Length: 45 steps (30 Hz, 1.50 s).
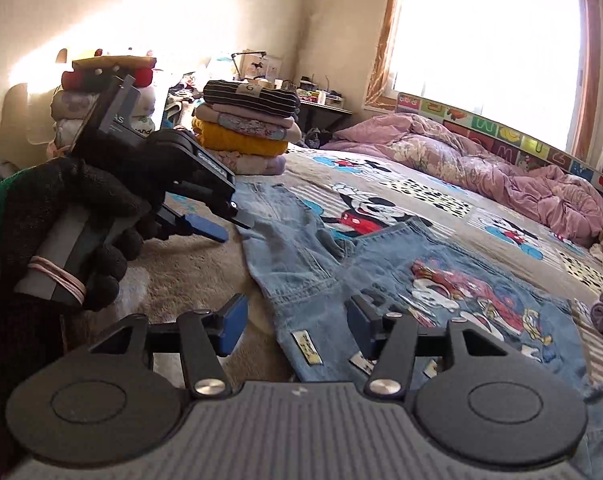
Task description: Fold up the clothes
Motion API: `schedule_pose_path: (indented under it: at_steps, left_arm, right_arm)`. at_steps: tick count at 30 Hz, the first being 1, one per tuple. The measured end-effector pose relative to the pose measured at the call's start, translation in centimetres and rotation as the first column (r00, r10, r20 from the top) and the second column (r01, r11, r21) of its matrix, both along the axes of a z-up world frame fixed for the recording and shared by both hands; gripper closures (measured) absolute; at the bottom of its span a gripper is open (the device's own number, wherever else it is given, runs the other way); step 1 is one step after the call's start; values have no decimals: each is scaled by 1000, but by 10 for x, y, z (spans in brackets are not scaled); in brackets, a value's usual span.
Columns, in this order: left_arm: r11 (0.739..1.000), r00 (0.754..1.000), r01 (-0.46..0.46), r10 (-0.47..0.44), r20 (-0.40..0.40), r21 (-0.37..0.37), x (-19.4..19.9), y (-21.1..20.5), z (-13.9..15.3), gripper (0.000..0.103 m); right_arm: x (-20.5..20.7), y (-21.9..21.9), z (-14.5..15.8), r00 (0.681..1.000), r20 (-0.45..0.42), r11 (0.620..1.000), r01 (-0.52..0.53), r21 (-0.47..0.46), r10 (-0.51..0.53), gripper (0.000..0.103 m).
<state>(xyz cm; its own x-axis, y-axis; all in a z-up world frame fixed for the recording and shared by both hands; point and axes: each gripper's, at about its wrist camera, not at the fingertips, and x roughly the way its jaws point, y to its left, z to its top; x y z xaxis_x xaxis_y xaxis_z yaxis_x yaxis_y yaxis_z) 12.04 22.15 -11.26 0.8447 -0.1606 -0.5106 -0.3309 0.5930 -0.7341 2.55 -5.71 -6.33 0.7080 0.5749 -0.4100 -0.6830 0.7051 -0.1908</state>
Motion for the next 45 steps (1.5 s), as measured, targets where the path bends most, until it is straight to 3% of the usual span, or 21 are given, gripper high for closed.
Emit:
schedule_pose_path:
  at_steps: [5,6,8,10,13,19,21,24,26,31,32,33,34,37,40,45]
  left_arm:
    - [1000,999,-3,3,36,0,13,6,-2,75]
    - [1000,999,-11,11,35,-3,15,11,-4,88]
    - [1000,999,0,0,32,-7,18,17,-9,100]
    - [1000,999,10,-11,51,11,18,19,-8,102]
    - [1000,998,4,-4,60,5,15,22,-9,102]
    - [995,998,-10,16,61,-95,10,31,-12,101]
    - [991,997,-16,26,77,-130,6,35,-9,89]
    - [996,991,-55,63,117,-68,0,41,7,67]
    - [996,990,-75,79,119,-44,4,49,11,65]
    - [993,992,-82,89,87,-82,29,71,1,67]
    - [995,994,-76,81,78,-67,34,72,1,71]
    - [996,995,-78,80,66,-36,36,72,2,96]
    - [997,995,-79,79,55,-5,39,72,2,102]
    - [996,996,-91,91,27,25,41,71,-1,101]
    - [995,996,-93,92,17,29,44,70,-1,95]
    - [995,993,-97,97,72,3,36,66,7,54]
  right_arm:
    - [42,55,-9,995,-73,997,-75,-31,73,38]
    - [49,60,-13,993,-91,997,-81,-20,79,38]
    - [66,63,-24,977,-206,998,-59,15,61,30]
    - [75,61,-34,941,-332,998,-44,45,56,27]
    - [60,62,-38,951,-294,996,-90,20,92,23]
    - [43,62,-40,957,-259,991,-137,-9,130,23]
    - [40,60,-40,955,-267,991,-137,-6,130,23]
    - [33,55,-41,951,-280,990,-138,2,133,23]
    - [29,52,-42,948,-290,990,-139,8,135,22]
    - [16,41,-47,952,-284,994,-99,49,109,19]
    - [12,39,-49,955,-280,994,-90,54,102,18]
    - [8,38,-51,957,-275,995,-82,59,95,17]
    - [6,36,-53,958,-270,995,-77,64,91,15]
    - [6,35,-57,961,-261,995,-73,74,90,12]
    - [5,36,-58,962,-257,995,-72,73,88,9]
    - [3,37,-57,963,-256,995,-76,57,88,6]
